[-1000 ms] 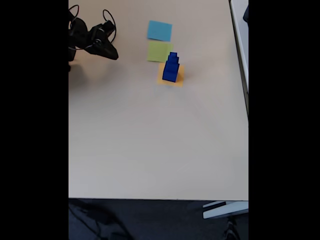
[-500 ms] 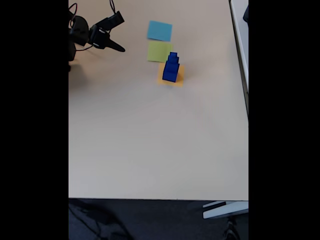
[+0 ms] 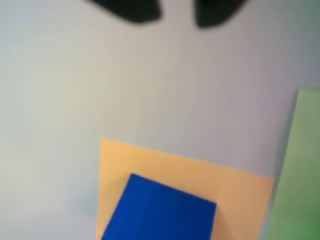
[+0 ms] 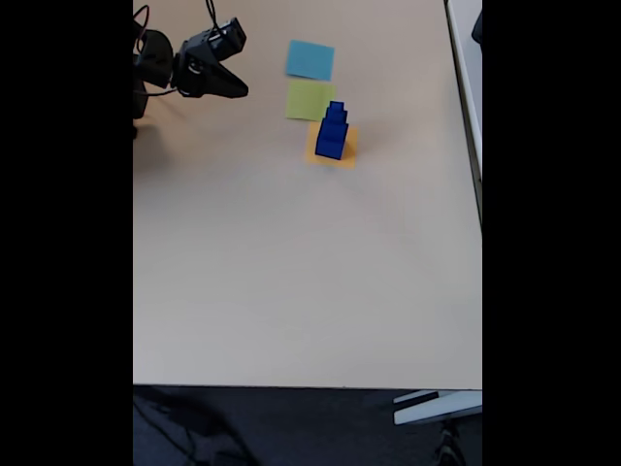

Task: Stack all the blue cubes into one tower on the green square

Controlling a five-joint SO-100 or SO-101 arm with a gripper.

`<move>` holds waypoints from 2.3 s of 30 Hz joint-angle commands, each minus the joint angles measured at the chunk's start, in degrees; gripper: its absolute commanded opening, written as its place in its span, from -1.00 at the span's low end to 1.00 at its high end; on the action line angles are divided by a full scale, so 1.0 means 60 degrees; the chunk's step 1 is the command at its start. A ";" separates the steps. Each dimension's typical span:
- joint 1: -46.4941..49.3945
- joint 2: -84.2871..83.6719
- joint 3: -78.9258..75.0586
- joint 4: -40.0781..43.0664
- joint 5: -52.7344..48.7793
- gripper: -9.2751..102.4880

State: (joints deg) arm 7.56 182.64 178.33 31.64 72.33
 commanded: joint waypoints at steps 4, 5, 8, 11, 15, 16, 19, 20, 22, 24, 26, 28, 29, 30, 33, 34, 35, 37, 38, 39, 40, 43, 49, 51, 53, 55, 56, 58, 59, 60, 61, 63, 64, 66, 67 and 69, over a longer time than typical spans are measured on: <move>0.0029 -0.4468 -0.3618 -0.0425 -0.0615 -0.78; 0.0029 -0.4746 -0.3823 -0.0498 -0.0615 -0.78; -0.0044 -0.5244 -0.4160 -0.0688 -0.0601 -0.78; -0.0176 -0.5933 -0.4541 -0.1216 -0.0557 -0.76; -0.0132 -0.7720 -0.6387 -0.1230 -0.1201 -0.73; -0.0103 -0.8101 -0.6855 -0.1216 -0.1421 -0.72; -0.0088 -0.8833 -0.7837 -0.1084 -0.1685 -0.71; -0.0132 -0.8921 -0.7983 -0.1084 -0.1729 -0.69; -0.0176 -0.9038 -0.8159 -0.1084 -0.1802 -0.67; -0.0117 -0.9141 -0.8188 -0.1084 -0.1655 -0.67; -0.0088 -0.9243 -0.8203 -0.1143 -0.1626 -0.68; -0.0029 -0.9404 -0.8218 -0.1187 -0.1348 -0.68; 0.0029 -0.9507 -0.8276 -0.1143 -0.1216 -0.68; 0.0059 -0.9727 -0.8540 -0.1113 -0.1362 -0.68; 0.0176 -1.0605 -0.9712 -0.1084 -0.2109 -0.68; 0.0190 -1.0869 -1.0063 -0.1084 -0.2271 -0.68; 0.0190 -1.1089 -1.0342 -0.1084 -0.2314 -0.68; 0.0132 -1.1294 -1.0605 -0.1084 -0.2402 -0.68; 0.0103 -1.1323 -1.0635 -0.1084 -0.2358 -0.68; 0.0088 -1.1338 -1.0635 -0.1084 -0.2314 -0.68; 0.0073 -1.1367 -1.0635 -0.1069 -0.2256 -0.68; 0.0029 -1.1587 -1.0825 -0.1069 -0.2109 -0.68; 0.0015 -1.2173 -1.1162 -0.1025 -0.1494 -0.66; 0.0073 -1.2568 -1.1396 -0.1025 -0.1099 -0.66; 0.0103 -1.2891 -1.1719 -0.1025 -0.0996 -0.66; 0.0088 -1.3125 -1.1997 -0.1025 -0.1040 -0.62; 0.0073 -1.3228 -1.2100 -0.1025 -0.1055 -0.62; 0.0073 -1.3389 -1.2261 -0.1025 -0.1025 -0.59; 0.0073 -1.3447 -1.2305 -0.1025 -0.1011 -0.59; 0.0073 -1.3491 -1.2349 -0.1025 -0.0981 -0.58; 0.0088 -1.3550 -1.2407 -0.1011 -0.0952 -0.58; 0.0088 -1.3667 -1.2539 -0.1011 -0.0967 -0.56; 0.0088 -1.3726 -1.2627 -0.0996 -0.0981 -0.55; 0.0044 -1.3828 -1.2759 -0.0952 -0.0952 -0.55; 0.0029 -1.3872 -1.2803 -0.0938 -0.0923 -0.55; -0.0059 -1.3975 -1.2891 -0.0938 -0.0850 -0.52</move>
State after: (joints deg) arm 7.91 98.61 105.03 25.84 66.27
